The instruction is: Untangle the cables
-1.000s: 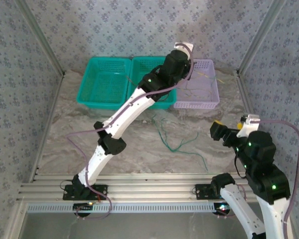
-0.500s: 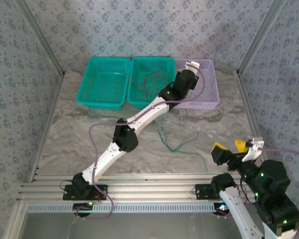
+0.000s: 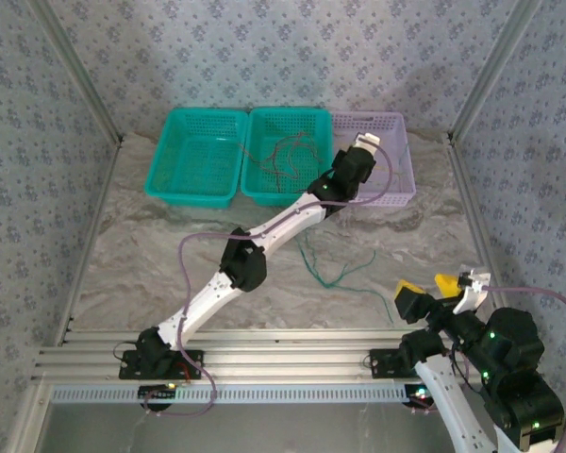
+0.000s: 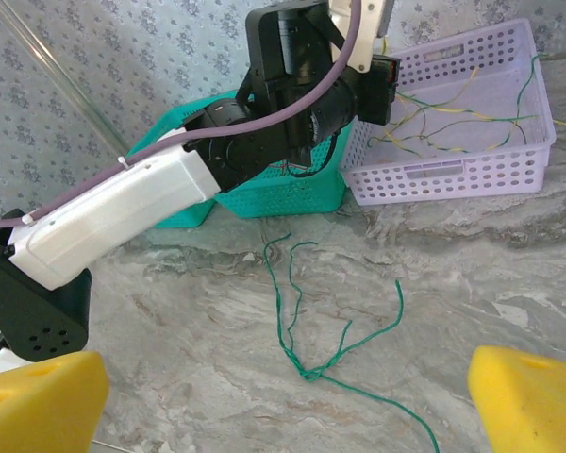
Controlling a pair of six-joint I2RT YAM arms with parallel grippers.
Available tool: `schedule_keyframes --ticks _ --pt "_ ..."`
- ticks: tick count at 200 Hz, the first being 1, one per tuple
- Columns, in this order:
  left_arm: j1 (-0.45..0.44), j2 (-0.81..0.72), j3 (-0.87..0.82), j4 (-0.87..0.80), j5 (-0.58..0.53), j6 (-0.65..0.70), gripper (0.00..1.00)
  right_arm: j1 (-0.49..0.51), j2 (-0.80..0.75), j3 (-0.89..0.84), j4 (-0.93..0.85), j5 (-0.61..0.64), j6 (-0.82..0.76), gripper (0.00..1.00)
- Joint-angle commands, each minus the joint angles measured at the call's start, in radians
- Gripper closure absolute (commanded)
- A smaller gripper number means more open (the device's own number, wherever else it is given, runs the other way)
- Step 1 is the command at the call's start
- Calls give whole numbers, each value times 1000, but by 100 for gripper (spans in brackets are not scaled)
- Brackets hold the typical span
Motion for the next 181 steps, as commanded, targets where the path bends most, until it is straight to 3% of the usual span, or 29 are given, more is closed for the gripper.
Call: schedule_keyframes --ticks 1,36,102,181 --pt "-1 -16 48 -47 -83 14 100 -6 -9 2 2 -15 19 0" --pt "17 -96 47 -117 -95 -85 100 -7 -8 -2 2 -15 23 0" --pt "5 -186 49 -227 -199 -94 100 -4 -5 1 2 -11 24 0" --pt "-21 -250 47 -335 -249 -158 100 13 37 -34 -5 17 21 0"
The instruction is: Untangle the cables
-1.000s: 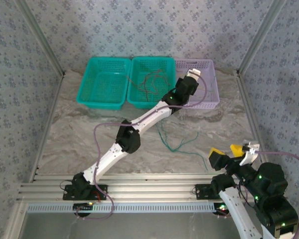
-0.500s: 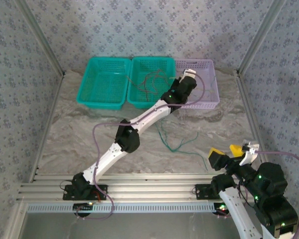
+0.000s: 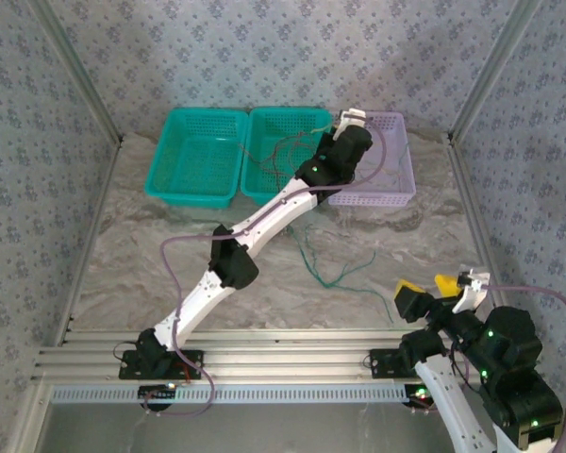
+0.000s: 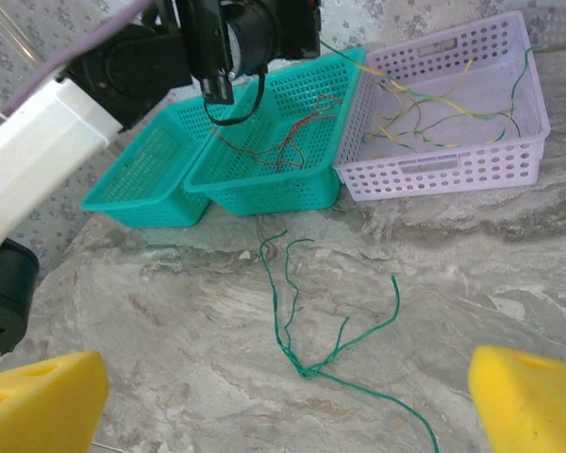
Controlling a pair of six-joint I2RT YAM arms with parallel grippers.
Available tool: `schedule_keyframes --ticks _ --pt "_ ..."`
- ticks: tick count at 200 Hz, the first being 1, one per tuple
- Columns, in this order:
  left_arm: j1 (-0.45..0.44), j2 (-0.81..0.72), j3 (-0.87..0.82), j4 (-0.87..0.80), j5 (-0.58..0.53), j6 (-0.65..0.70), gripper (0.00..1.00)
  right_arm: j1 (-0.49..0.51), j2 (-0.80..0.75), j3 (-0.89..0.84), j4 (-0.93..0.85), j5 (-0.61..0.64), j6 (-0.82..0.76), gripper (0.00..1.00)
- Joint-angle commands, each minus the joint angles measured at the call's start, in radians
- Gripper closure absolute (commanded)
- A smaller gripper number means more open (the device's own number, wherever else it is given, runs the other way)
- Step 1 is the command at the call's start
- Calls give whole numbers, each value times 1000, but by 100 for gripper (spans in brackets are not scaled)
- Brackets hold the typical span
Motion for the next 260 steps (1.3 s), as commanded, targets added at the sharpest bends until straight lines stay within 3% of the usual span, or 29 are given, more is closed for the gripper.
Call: schedule_keyframes --ticks 1,183,260 --pt "-14 -61 34 -78 -49 -36 100 14 35 -20 1 8 11 0" --pt "33 55 30 -161 10 -66 100 16 33 6 -62 49 1 0" --pt "26 94 28 -112 128 -96 100 10 4 -9 -57 32 -3 0"
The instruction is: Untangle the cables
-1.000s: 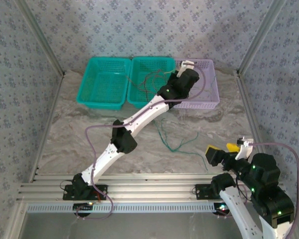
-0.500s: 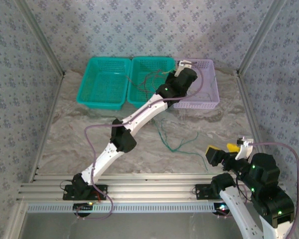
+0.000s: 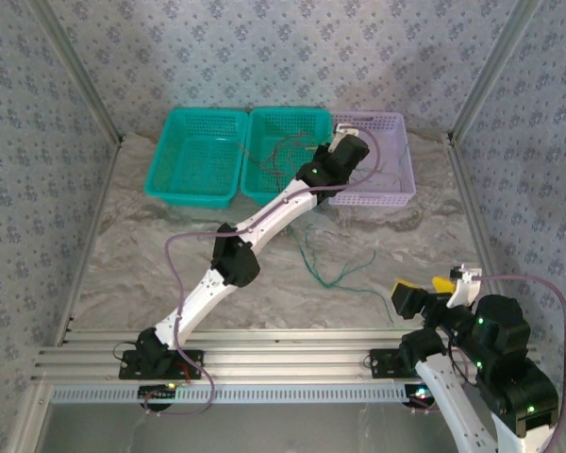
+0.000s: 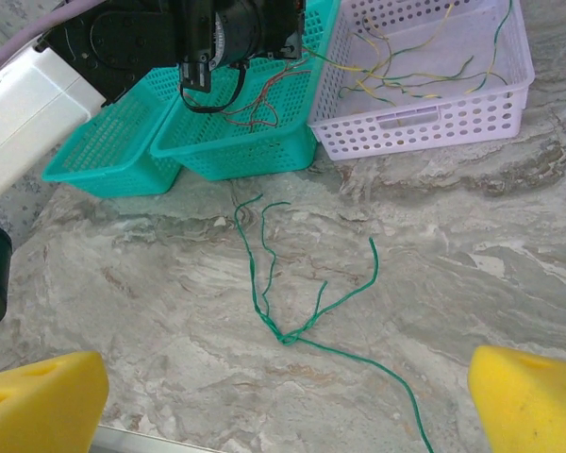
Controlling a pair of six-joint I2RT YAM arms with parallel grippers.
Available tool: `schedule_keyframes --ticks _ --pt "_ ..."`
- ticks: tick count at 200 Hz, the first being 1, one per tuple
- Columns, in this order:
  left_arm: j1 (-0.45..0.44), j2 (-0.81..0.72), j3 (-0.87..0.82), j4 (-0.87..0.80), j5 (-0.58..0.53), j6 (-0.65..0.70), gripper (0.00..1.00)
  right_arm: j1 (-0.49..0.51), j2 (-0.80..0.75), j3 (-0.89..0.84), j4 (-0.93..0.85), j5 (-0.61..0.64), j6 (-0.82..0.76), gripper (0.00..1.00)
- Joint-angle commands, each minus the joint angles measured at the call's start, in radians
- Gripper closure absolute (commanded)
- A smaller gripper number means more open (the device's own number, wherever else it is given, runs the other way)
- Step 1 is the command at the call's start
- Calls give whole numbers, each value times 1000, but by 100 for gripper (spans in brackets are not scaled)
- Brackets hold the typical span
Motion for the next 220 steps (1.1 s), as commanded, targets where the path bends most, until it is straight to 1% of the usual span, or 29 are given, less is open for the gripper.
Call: schedule_keyframes --ticks 1,41,71,95,98,157,172,201,220 --pt "-8 25 28 25 52 -22 100 -7 -31 6 -8 -2 -9 0" --pt "-15 49 29 61 102 -22 99 -11 -44 2 -7 -12 -12 0" --pt "-17 65 28 72 139 -28 95 -13 -53 1 -7 -18 -13 0" --pt "-17 78 28 75 144 -36 91 -15 -57 -1 -6 -24 -16 0" --pt "-17 80 28 74 161 -37 91 -15 -57 0 -6 -25 -17 0" --pt "-17 95 28 90 209 -71 79 -17 -61 -6 -3 -30 -18 0" --pt "-17 97 28 95 223 -80 78 -17 -61 -7 -2 -31 -18 0" --pt "-19 104 28 99 259 -93 71 -18 -64 -8 -1 -31 -18 0" --pt "-18 103 28 104 286 -97 65 -19 -64 -9 -3 -31 -19 0"
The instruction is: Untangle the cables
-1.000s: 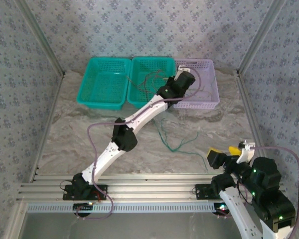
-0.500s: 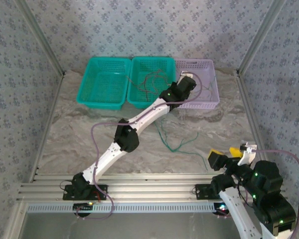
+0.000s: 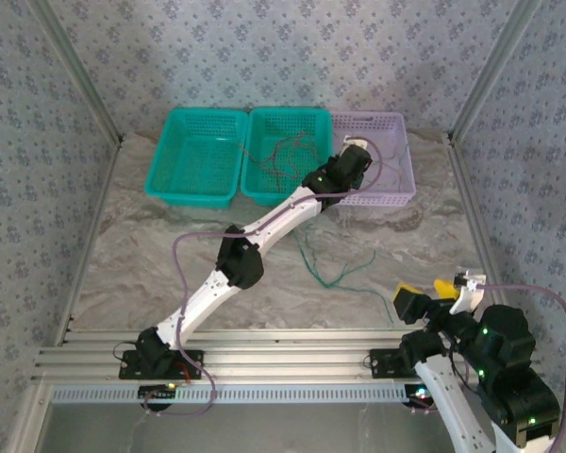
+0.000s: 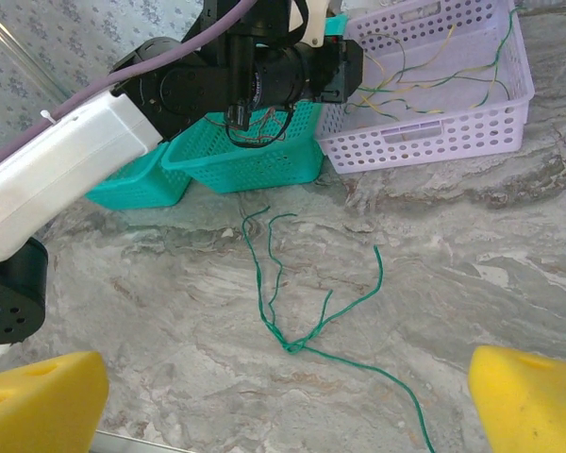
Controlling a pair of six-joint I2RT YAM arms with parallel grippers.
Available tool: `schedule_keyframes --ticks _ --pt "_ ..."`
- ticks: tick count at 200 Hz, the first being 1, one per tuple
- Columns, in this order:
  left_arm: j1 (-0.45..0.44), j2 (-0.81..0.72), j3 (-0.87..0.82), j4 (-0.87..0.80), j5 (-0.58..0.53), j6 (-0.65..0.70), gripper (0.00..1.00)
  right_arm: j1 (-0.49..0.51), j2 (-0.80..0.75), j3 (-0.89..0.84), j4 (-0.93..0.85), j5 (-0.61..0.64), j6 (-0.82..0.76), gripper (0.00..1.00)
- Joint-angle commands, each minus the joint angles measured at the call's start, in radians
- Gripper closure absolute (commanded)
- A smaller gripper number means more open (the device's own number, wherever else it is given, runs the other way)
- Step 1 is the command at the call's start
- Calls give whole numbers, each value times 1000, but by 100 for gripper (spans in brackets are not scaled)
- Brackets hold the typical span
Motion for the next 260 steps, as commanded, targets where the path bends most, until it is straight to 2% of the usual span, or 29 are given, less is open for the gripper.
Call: schedule_keyframes --ticks 1,38,66,96,126,157,182,203,227,243,260 --pt "-10 27 28 36 50 -17 65 -6 -18 -6 -3 -19 -19 0" --pt "-11 0 31 45 96 -31 58 -7 -19 -8 -1 -17 -19 0" --pt "-12 -62 33 52 129 -23 41 -8 -18 -9 0 -15 -18 0" --pt "-14 -134 33 39 161 -27 16 -9 -13 -8 0 -3 -14 0" --pt "-14 -193 33 4 210 -54 1 -10 0 -7 -4 9 -6 0" --pt "-12 -266 33 -62 249 -92 0 -13 39 1 -19 32 9 0" --pt "-7 -342 33 -163 230 -107 0 -14 120 9 -20 27 22 0" --pt "2 -410 33 -314 172 -124 0 -15 220 2 11 2 35 0" --pt "5 -481 23 -485 88 -138 0 -14 335 -9 106 28 40 0" --pt "3 -541 -37 -560 50 -150 0 -11 426 -22 183 41 44 0" --pt "-1 -645 -207 -559 36 -159 0 1 519 -26 235 46 51 1"
